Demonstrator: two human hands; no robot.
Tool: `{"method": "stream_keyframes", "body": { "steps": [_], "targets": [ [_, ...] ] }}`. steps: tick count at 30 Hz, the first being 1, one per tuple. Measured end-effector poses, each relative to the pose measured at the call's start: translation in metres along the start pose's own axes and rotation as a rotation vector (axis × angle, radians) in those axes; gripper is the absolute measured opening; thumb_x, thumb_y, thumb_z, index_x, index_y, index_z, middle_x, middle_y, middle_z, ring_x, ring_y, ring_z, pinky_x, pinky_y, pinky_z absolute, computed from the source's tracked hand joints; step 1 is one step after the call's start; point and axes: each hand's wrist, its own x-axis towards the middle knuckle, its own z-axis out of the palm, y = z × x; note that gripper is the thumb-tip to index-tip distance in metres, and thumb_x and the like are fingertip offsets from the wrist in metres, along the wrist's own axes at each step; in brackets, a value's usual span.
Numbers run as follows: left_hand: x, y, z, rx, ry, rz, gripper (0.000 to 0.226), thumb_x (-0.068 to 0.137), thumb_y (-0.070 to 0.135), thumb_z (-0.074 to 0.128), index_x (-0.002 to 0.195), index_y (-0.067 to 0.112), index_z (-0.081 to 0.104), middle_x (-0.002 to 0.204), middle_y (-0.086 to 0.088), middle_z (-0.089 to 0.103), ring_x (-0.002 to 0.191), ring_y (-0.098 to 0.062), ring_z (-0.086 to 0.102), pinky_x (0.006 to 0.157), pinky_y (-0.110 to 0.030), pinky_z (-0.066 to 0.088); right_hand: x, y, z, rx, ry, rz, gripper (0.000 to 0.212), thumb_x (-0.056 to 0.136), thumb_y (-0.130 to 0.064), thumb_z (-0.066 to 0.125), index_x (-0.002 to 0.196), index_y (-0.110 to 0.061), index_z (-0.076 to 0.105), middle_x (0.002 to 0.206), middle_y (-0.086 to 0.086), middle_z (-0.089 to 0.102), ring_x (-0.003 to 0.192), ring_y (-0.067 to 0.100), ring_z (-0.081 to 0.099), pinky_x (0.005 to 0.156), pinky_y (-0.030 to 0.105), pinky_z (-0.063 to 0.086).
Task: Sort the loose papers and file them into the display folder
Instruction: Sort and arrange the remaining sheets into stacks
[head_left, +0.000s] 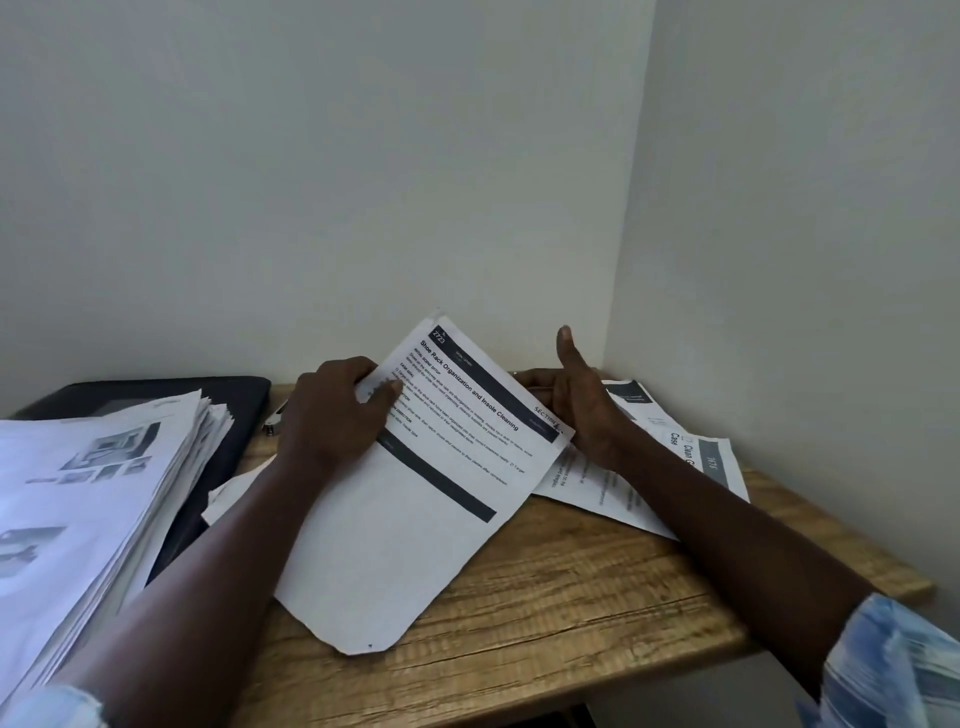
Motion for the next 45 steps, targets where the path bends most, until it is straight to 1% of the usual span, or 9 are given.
{"method": "stream_keyframes", "body": {
  "steps": [9, 12, 15, 18, 22, 30, 36, 40, 45],
  "targets": [
    [-0.001, -0.001, -0.002, 0.108, 0.108, -0.098, 0.032, 0.094, 0.051, 0.055, 0.096, 0.023, 0.069, 0.094, -0.005, 0.072, 0.091, -0.037, 0.065, 0.074, -0.04, 0.052, 0.007, 0.004, 0.002, -0.138, 0.142, -0.066, 0.1, 0.091, -0.082, 0.018, 0.109, -0.001, 0.075, 0.099, 0.019, 0.077, 0.078, 0.028, 0.072, 0.069, 0.035, 0.053],
    [0.004, -0.008, -0.01, 0.176, 0.241, -0.269, 0.024, 0.097, 0.037, 0.058, 0.109, 0.019, 0.069, 0.105, -0.015, 0.072, 0.101, -0.044, 0.066, 0.077, -0.044, 0.049, 0.011, 0.009, -0.006, -0.531, 0.397, -0.199, 0.074, 0.099, -0.074, 0.028, 0.088, -0.018, 0.074, 0.082, 0.001, 0.078, 0.072, 0.024, 0.073, 0.076, 0.039, 0.054],
    [0.005, -0.019, -0.015, 0.181, 0.235, -0.377, 0.026, 0.094, 0.033, 0.06, 0.114, 0.02, 0.07, 0.112, -0.018, 0.071, 0.108, -0.044, 0.064, 0.08, -0.044, 0.046, 0.012, 0.011, -0.024, -1.097, 0.537, -0.172, 0.046, 0.096, -0.061, 0.046, 0.1, -0.024, 0.072, 0.104, -0.003, 0.075, 0.105, 0.026, 0.068, 0.091, 0.038, 0.051],
    [0.004, -0.024, -0.013, 0.164, 0.192, -0.404, 0.026, 0.092, 0.03, 0.061, 0.115, 0.021, 0.071, 0.112, -0.015, 0.072, 0.108, -0.042, 0.064, 0.078, -0.04, 0.04, 0.008, 0.01, -0.033, -1.383, 0.499, 0.087, 0.072, 0.094, -0.075, 0.033, 0.129, -0.018, 0.061, 0.14, 0.005, 0.06, 0.134, 0.031, 0.052, 0.11, 0.046, 0.038],
    [0.004, -0.023, -0.009, 0.147, 0.154, -0.42, 0.025, 0.092, 0.031, 0.062, 0.114, 0.022, 0.071, 0.112, -0.012, 0.072, 0.109, -0.04, 0.064, 0.077, -0.038, 0.04, 0.002, 0.012, -0.036, -1.51, 0.329, 0.317, 0.094, 0.088, -0.087, 0.028, 0.148, -0.018, 0.046, 0.158, 0.006, 0.043, 0.148, 0.032, 0.035, 0.118, 0.055, 0.026],
    [0.001, -0.024, -0.007, -0.006, 0.098, -0.272, 0.027, 0.09, 0.041, 0.061, 0.103, 0.022, 0.073, 0.098, -0.003, 0.076, 0.095, -0.034, 0.068, 0.081, -0.041, 0.055, 0.002, 0.013, -0.019, -1.192, -0.018, -0.048, 0.065, 0.091, -0.063, 0.061, 0.144, -0.026, 0.053, 0.147, -0.004, 0.056, 0.135, 0.019, 0.051, 0.11, 0.033, 0.039],
    [-0.002, -0.021, -0.007, -0.012, 0.039, -0.223, 0.026, 0.091, 0.043, 0.062, 0.103, 0.023, 0.073, 0.098, -0.001, 0.076, 0.093, -0.032, 0.068, 0.079, -0.038, 0.052, 0.001, -0.012, -0.05, -1.45, 0.637, -0.043, 0.055, 0.099, -0.06, 0.044, 0.131, -0.02, 0.062, 0.134, 0.009, 0.06, 0.129, 0.033, 0.05, 0.106, 0.045, 0.039],
    [-0.003, -0.016, -0.004, -0.047, -0.032, -0.197, 0.018, 0.093, 0.038, 0.064, 0.1, 0.024, 0.073, 0.09, 0.007, 0.074, 0.087, -0.023, 0.068, 0.076, -0.034, 0.051, -0.016, -0.009, -0.077, -1.486, 0.541, 0.421, 0.087, 0.084, -0.088, 0.034, 0.14, -0.024, 0.054, 0.139, 0.011, 0.058, 0.131, 0.036, 0.051, 0.108, 0.048, 0.041],
    [-0.008, -0.009, -0.007, -0.031, -0.1, -0.17, 0.03, 0.086, 0.05, 0.057, 0.102, 0.029, 0.072, 0.093, 0.01, 0.074, 0.093, -0.023, 0.069, 0.085, -0.042, 0.056, -0.017, -0.012, -0.066, -1.523, 0.469, 0.324, 0.079, 0.077, -0.079, 0.065, 0.135, -0.026, 0.053, 0.128, 0.008, 0.064, 0.121, 0.031, 0.061, 0.098, 0.04, 0.051]
  ]
}}
